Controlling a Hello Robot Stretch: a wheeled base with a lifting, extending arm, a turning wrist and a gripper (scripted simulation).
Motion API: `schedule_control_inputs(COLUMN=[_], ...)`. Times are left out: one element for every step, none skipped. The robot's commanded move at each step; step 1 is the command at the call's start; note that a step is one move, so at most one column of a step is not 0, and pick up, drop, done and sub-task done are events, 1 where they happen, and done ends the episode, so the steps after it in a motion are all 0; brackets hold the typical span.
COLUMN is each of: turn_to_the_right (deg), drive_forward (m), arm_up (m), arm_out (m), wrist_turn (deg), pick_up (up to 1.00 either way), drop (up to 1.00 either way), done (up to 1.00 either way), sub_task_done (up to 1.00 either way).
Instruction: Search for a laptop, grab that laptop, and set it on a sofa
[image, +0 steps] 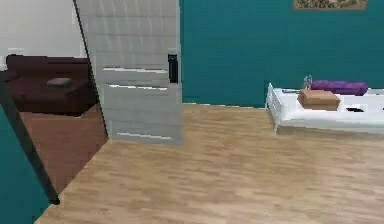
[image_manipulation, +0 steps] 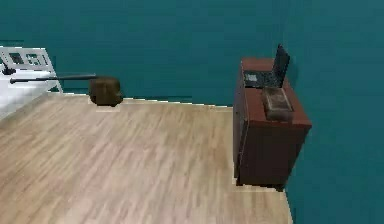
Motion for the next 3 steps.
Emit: schedule_control_inputs(turn_to_the_right=[45.0,39.0,0.0], drive_forward=[0.0,0.0,1.0], arm_up=[0.0,0.0,0.0], arm_out=[0.0,0.0,0.0], wrist_turn=[0.0,0.0,0.0], pick_up=[0.0,0.0,0.0], drop=[0.0,0.0,0.0], done=[0.0,0.0,0.0], sub_task_done=[0.0,0.0,0.0])
